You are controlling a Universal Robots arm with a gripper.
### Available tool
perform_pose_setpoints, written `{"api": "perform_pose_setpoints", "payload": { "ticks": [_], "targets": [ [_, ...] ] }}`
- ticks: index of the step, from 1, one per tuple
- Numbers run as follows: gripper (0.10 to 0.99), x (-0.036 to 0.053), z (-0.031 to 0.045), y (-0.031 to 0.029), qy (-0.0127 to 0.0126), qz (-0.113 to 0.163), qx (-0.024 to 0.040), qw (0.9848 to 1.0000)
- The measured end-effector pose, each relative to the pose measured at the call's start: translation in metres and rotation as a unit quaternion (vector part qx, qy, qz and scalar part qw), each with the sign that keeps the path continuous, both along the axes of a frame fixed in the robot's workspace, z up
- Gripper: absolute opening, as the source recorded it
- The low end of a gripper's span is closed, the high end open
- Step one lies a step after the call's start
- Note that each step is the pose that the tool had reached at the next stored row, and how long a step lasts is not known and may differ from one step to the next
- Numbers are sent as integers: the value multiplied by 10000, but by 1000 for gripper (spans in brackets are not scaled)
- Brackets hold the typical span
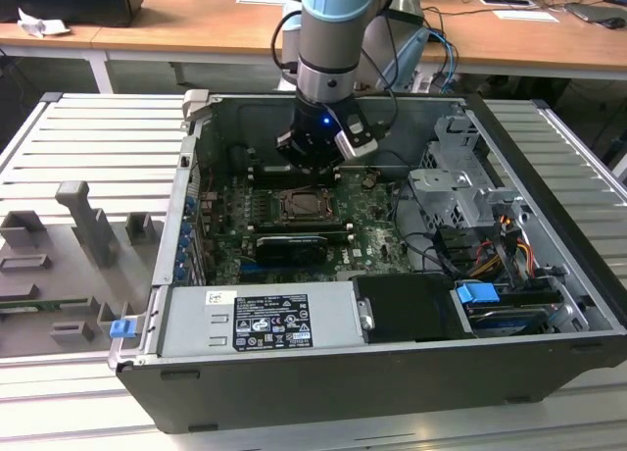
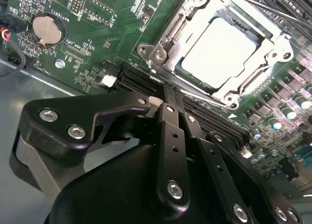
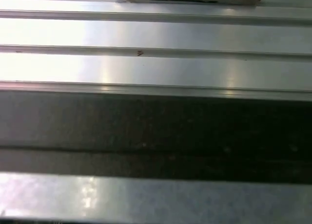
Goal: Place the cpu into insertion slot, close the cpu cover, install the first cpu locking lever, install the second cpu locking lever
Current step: 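Install the first cpu locking lever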
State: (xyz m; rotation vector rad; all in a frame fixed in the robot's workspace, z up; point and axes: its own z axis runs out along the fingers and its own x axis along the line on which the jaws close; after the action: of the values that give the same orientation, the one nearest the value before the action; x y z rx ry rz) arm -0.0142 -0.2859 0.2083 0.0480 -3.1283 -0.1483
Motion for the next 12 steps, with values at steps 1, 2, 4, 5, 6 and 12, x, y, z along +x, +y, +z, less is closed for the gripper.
{"api": "perform_pose_setpoints", "payload": {
  "ticks": [1,2,4,5,6,12],
  "targets": [
    [106,4,-12,0,0,0,-4,10000],
    [106,5,-20,0,0,-1,-7,10000],
    [106,7,-30,0,0,-1,-17,10000],
    [106,8,-32,0,0,0,-29,10000],
    [106,8,-32,0,0,1,-38,10000],
    [106,10,-40,0,1,0,-84,10000]
  ]
}}
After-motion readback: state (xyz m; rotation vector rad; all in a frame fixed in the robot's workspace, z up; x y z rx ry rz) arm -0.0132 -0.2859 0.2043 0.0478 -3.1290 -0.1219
